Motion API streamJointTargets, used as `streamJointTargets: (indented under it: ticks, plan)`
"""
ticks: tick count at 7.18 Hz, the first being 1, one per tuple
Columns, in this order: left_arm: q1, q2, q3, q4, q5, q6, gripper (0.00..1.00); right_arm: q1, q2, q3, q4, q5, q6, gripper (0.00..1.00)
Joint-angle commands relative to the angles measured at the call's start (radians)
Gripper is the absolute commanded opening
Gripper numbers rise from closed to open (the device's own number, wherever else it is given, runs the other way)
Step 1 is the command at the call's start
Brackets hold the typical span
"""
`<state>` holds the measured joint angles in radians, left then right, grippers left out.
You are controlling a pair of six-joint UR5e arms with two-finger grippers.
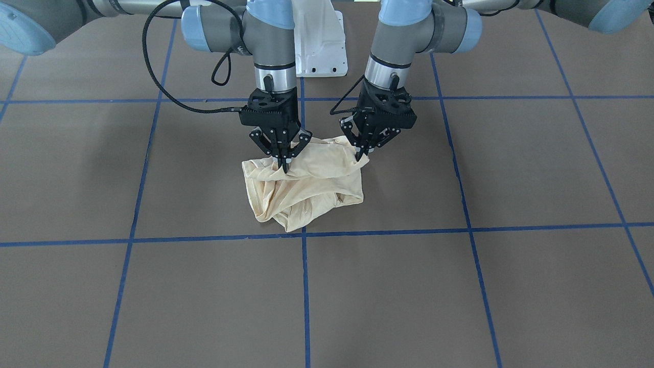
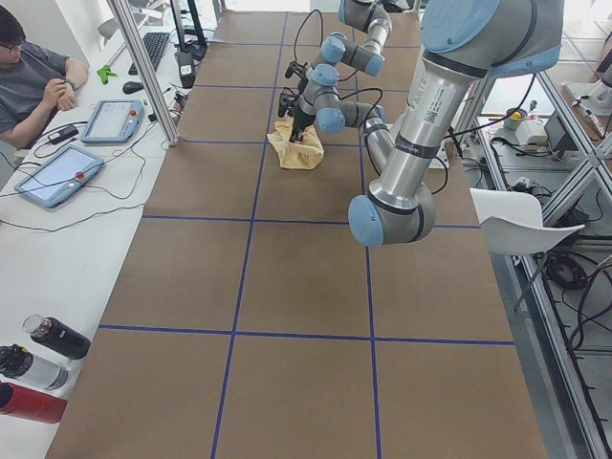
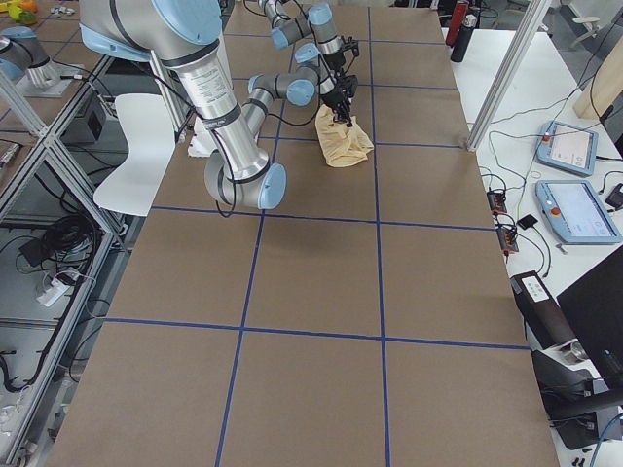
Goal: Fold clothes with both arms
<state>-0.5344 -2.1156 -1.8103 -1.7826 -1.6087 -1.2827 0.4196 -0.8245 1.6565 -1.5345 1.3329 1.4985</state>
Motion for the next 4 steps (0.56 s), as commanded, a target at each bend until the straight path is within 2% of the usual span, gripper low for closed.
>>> streamJointTargets:
  ticks: [1,2,3,4]
  plan:
    - [-0.021,-0.014,0.067,-0.011,0.003,0.028,0.0,0.042,0.056,-0.093,0.004,0.046,-0.053,0.0]
    - [-0.03,-0.014,0.078,-0.021,0.003,0.049,0.0,0.073,0.056,-0.101,0.005,0.086,-0.09,0.0]
    - [-0.038,-0.012,0.08,-0.026,0.003,0.086,0.99,0.111,0.056,-0.131,0.048,0.139,-0.093,0.5]
    - [-0.047,-0.012,0.075,-0.024,-0.002,0.127,1.0,0.148,0.064,-0.191,0.11,0.176,-0.139,0.99]
